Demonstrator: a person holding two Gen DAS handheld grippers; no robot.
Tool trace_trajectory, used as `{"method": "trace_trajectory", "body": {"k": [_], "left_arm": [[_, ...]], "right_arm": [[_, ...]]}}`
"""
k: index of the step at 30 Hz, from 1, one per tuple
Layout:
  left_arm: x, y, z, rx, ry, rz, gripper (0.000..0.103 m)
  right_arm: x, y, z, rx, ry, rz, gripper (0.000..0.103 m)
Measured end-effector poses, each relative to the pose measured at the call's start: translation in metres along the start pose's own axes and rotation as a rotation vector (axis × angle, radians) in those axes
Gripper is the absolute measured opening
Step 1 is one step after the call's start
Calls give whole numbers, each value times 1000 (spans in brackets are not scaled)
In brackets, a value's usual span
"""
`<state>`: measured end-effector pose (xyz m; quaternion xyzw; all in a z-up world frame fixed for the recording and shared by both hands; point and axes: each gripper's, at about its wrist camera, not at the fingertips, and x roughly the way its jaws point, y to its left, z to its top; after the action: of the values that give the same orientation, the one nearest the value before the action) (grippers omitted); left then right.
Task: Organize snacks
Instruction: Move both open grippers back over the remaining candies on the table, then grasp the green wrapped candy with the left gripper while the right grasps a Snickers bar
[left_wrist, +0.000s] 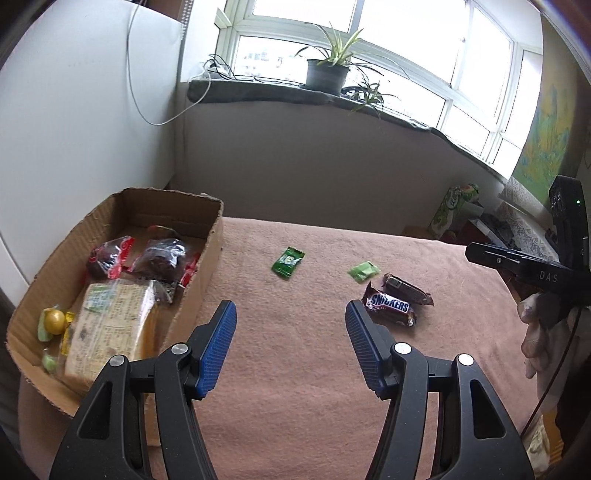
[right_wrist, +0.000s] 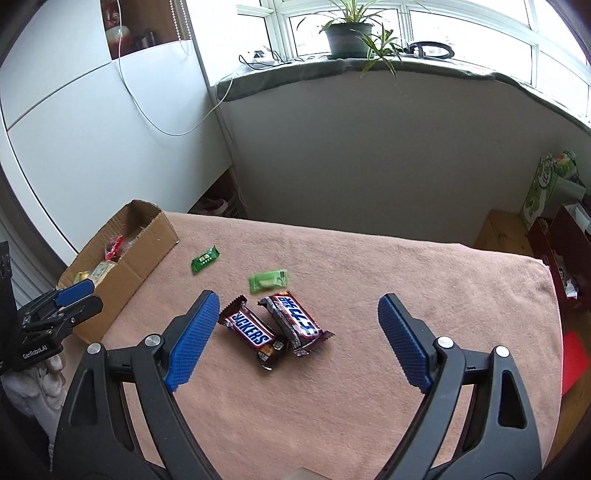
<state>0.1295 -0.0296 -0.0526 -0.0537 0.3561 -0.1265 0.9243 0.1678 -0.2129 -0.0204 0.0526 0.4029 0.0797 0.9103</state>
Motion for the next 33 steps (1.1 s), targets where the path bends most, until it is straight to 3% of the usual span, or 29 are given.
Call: {"method": "trace_trajectory", "body": {"k": [8, 14, 19, 29, 33], "left_arm": [[35, -16, 8, 26, 47, 2, 61], [69, -26, 20, 60, 72, 8, 49], [97, -22, 28, 36, 82, 10, 48], [142, -6, 36, -2, 115, 45, 47], [150, -1, 35, -15, 141, 26, 47]], "right_arm": [[27, -8, -8, -13, 63, 61, 90], [49, -11, -8, -28, 95, 100, 86], [64, -13, -8, -44, 126, 140, 82], [80, -18, -8, -54, 140, 205, 81], [82, -19, -8, -56, 139, 218, 81]]}}
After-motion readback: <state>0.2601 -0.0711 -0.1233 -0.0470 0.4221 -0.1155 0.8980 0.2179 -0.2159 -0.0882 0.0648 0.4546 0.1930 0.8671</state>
